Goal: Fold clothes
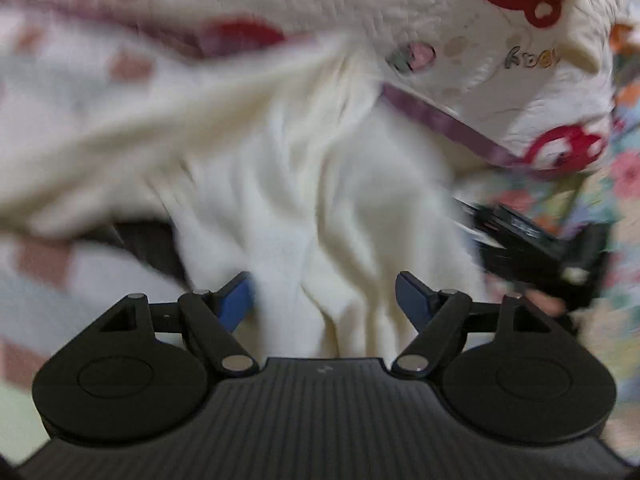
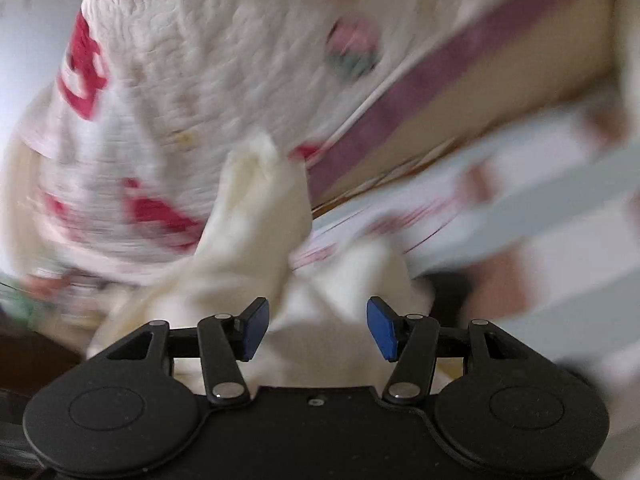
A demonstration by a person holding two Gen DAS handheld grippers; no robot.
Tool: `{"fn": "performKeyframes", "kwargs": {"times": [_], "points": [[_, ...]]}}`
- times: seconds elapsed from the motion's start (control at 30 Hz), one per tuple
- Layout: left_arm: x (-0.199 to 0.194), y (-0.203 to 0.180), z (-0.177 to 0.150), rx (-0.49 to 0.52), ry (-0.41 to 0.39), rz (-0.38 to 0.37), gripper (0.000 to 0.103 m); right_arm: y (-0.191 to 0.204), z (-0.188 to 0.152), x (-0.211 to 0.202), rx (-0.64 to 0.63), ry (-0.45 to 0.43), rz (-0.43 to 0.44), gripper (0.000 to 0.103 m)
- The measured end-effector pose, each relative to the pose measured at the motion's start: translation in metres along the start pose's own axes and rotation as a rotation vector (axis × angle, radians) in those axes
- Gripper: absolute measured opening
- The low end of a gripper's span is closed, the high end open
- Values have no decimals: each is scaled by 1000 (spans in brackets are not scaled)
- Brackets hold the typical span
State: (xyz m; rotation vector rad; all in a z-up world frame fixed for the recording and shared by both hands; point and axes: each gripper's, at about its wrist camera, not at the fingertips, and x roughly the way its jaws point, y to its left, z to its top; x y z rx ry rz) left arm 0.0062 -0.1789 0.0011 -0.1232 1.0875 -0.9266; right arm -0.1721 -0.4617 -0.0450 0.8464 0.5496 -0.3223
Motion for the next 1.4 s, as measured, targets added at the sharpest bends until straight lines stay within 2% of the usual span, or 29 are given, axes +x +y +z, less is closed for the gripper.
{"fn": "performKeyframes", "kwargs": {"times": [0.03,0.1,0.2,0.27,0.37,0.43,0.47,0.57,0.63,0.7,0.8,0.87,0.93,1.0,1.03,1.07,1.1,1.13,1.17,1.27,1.33,1.4], "points": [[-2,3,1,29,-35,47,78,-1,1,-6,-40,-37,-61,61],[-5,20,2,29,-60,112,79,-5,-2,-15,-55,-65,-69,61],[2,56,-8,-62,-34,123,79,1,-15,-16,-132,-45,-108,61],[10,75,-18,-131,-12,98,79,10,-26,-17,-197,-35,-139,61],[15,86,-41,-164,12,36,79,17,-48,-31,-267,-30,-115,62],[15,81,-47,-140,26,-25,79,23,-59,-38,-310,-17,-82,65],[13,77,-48,-118,22,-57,79,26,-65,-39,-341,-5,-74,70],[6,64,-49,-50,-5,-145,85,30,-81,-38,-430,60,-130,75],[4,56,-51,-10,-6,-147,85,26,-90,-35,-475,145,-148,75],[8,48,-56,32,19,-123,85,17,-99,-36,-448,238,-113,75],[28,35,-67,111,114,-96,89,10,-115,-39,-419,291,-87,76],[45,26,-74,179,178,-94,89,6,-129,-36,-421,249,-121,88],[57,19,-80,220,202,-59,89,-6,-146,-30,-350,173,-187,89],[62,18,-82,237,161,-10,78,-19,-158,-19,-243,180,-188,88],[62,19,-81,247,148,12,46,-23,-161,-15,-206,189,-176,76],[62,20,-79,259,143,33,23,-19,-155,-21,-225,159,-184,54],[57,23,-77,251,117,42,23,-16,-150,-26,-245,128,-192,41],[50,26,-74,235,79,47,17,-13,-144,-31,-264,98,-201,22],[41,30,-71,230,31,68,12,-10,-138,-37,-283,67,-209,21],[11,44,-61,194,-118,123,12,0,-120,-53,-340,-25,-234,19],[-1,60,-54,99,-170,106,8,6,-108,-64,-378,-86,-250,18],[-3,70,-49,51,-190,108,7,12,-96,-74,-416,-148,-267,14]]}}
